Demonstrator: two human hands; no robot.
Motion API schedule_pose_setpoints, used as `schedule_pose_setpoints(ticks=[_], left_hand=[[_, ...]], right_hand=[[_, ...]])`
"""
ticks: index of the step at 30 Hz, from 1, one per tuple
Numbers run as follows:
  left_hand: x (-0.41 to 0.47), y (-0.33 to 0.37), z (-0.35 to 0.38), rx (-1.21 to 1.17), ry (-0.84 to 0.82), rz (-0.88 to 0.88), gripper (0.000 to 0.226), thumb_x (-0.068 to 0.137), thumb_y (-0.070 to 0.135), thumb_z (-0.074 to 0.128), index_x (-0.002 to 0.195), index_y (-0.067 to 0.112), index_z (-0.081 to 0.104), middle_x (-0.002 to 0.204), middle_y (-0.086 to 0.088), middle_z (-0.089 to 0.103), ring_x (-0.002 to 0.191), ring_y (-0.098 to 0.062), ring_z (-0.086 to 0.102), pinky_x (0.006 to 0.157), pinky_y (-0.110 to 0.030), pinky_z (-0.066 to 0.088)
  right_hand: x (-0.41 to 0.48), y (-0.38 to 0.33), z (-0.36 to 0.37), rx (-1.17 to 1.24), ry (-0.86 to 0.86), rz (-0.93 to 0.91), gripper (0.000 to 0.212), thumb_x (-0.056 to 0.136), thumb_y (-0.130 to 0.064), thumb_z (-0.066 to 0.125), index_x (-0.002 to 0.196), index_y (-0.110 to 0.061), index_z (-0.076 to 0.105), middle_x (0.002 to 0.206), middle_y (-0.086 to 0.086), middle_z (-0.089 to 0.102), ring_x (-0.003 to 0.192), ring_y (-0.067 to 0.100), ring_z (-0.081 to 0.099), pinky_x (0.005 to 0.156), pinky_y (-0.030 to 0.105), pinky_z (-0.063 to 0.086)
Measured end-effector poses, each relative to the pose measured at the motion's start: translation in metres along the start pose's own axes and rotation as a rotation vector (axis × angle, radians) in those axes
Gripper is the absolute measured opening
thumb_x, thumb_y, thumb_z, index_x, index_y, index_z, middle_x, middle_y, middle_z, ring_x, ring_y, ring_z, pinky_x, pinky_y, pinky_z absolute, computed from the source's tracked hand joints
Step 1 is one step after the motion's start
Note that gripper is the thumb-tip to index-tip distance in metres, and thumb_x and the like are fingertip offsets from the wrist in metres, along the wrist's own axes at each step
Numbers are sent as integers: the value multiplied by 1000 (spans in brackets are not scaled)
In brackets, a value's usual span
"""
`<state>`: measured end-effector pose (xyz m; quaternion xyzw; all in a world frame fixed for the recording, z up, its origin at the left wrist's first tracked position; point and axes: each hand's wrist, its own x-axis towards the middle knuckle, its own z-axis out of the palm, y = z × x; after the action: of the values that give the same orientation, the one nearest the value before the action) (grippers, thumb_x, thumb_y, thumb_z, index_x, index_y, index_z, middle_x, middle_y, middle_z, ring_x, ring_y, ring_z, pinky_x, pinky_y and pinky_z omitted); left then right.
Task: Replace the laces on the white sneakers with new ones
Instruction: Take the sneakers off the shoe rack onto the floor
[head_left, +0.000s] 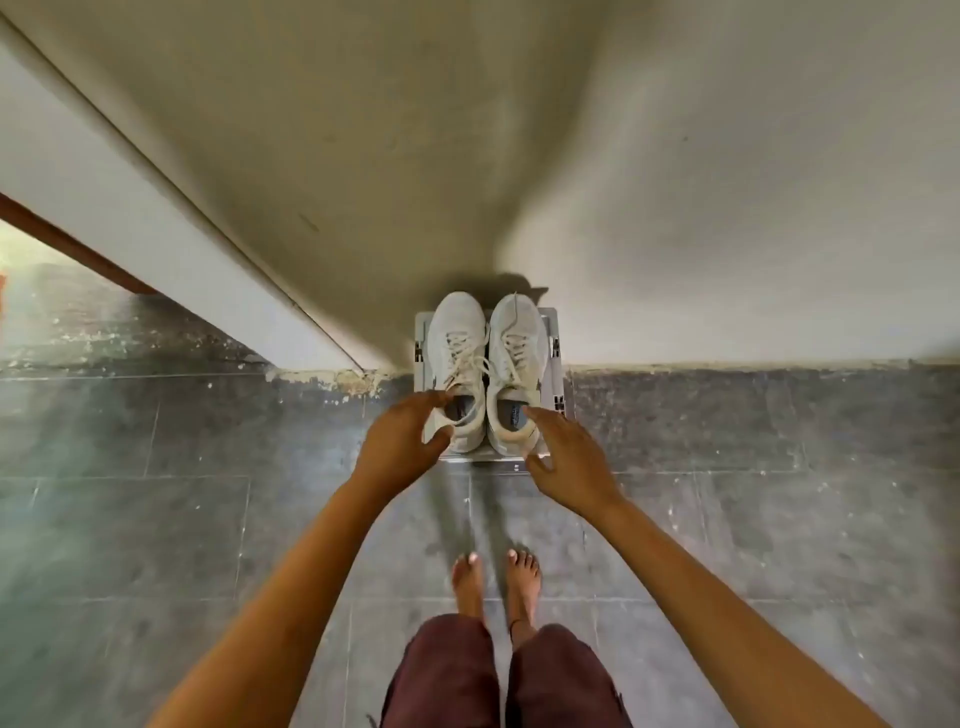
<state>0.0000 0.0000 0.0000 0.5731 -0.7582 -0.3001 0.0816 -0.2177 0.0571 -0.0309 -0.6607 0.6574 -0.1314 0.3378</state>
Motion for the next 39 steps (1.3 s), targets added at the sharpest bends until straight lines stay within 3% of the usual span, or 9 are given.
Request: schedule_pose_setpoints(ticks=[4,10,18,20,22,25,27,33,39], left_hand=[[27,-22,33,136,-255,-22,51,87,31,62,134,18,49,134,-2,54,122,-21,49,97,-31,40],[54,-41,85,277,-414,-1,56,85,32,63,135,16,44,129,-7,54,118,-26,49,95,-34,42],[62,-60,117,427,-300,42,51,86,24,63,133,15,45,128,-6,56,123,-25,45,104,-28,32],[62,-61,120,452,-259,66,45,87,17,61,130,13,49,122,-7,61,120,-27,48,99,-30,39],[63,-60,119,471,-226,88,38,88,7,55,125,12,53,114,-9,64,113,-29,52,89,-33,46],[62,-57,113,496,-192,107,34,85,2,54,117,14,57,104,-9,65,100,-28,58,76,-34,49],[53,-56,105,491,-160,113,28,84,2,56,109,14,59,99,-9,66,96,-28,59,73,-33,48],[-23,-45,87,493,-117,127,29,83,6,59,111,14,60,100,-9,66,94,-28,60,72,-34,50],[-126,-20,82,479,-48,111,40,78,0,59,115,13,61,100,-8,69,97,-28,61,74,-31,49]], right_hand=[[27,21,29,-273,-162,-39,65,88,-27,55,145,-10,29,147,7,37,135,21,33,112,28,22],[57,37,64,-399,-265,-28,58,89,-27,55,140,-9,35,140,8,44,129,24,40,107,30,27],[78,37,84,-469,-190,-21,32,87,-6,53,119,-5,53,119,12,59,112,29,51,98,30,33],[77,34,84,-464,-118,-61,26,75,6,59,101,2,62,98,18,66,93,34,61,85,35,45],[75,32,83,-462,-44,-83,24,56,13,69,78,3,66,72,19,67,68,34,63,67,32,51],[71,29,78,-519,-104,3,24,72,5,60,95,-1,64,91,17,68,89,33,60,76,32,43],[63,29,74,-537,-97,30,26,77,2,56,101,-5,62,97,13,66,97,31,57,72,31,39],[1,2,65,-577,-83,32,27,79,0,56,104,-7,62,98,12,66,95,30,59,67,29,34],[-92,-12,66,-605,-81,-14,32,83,-4,53,113,-12,60,104,9,65,97,27,58,74,31,46]])
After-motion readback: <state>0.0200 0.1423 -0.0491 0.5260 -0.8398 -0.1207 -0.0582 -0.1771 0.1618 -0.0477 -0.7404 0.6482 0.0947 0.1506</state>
